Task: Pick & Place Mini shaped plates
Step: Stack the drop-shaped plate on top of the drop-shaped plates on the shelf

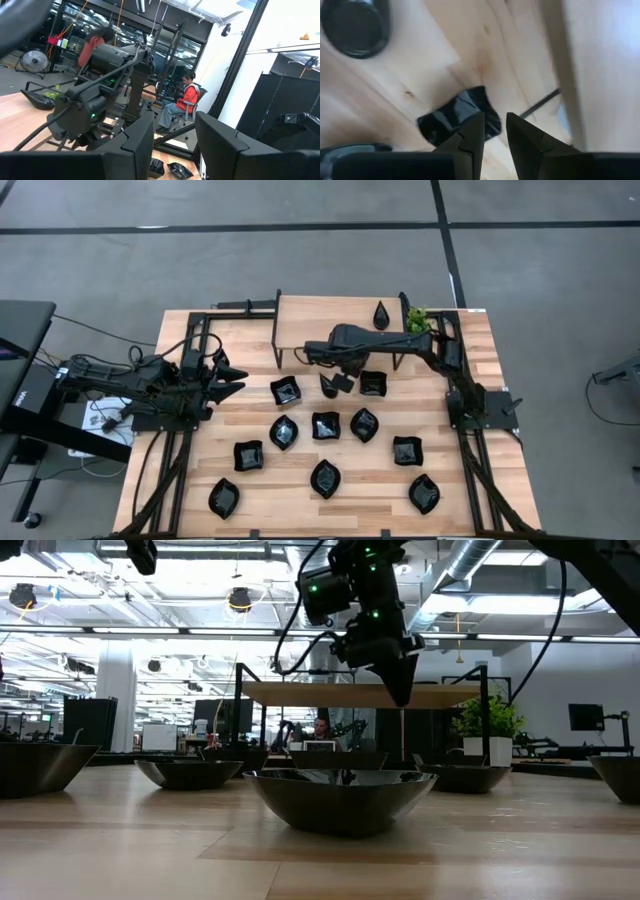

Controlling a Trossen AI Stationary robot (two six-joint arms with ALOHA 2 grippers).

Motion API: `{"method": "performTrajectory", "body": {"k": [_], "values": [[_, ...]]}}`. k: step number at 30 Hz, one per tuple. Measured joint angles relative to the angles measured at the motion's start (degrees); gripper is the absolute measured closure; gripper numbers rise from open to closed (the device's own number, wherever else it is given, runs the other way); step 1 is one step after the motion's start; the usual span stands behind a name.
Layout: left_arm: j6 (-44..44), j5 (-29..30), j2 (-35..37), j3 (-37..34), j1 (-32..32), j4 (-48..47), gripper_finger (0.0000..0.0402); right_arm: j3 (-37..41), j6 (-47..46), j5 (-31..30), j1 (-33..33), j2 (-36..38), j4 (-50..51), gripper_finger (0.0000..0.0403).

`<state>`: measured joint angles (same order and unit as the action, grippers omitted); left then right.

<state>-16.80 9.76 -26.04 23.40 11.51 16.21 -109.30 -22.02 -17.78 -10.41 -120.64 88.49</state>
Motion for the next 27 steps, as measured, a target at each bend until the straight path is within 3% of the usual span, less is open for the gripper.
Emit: {"method": "performTrajectory", "body": {"k": [22, 27], "values": [[0.0, 0.0, 0.0, 0.0, 0.0, 0.2, 0.0257, 0.0, 5.0, -4.2, -3.7, 0.0, 1.6, 0.0327], [0.0, 0.0, 0.0, 0.0, 0.0, 0.2, 0.0257, 0.0, 4.8, -2.7, -3.8, 0.0, 1.4, 0.0327]]}}
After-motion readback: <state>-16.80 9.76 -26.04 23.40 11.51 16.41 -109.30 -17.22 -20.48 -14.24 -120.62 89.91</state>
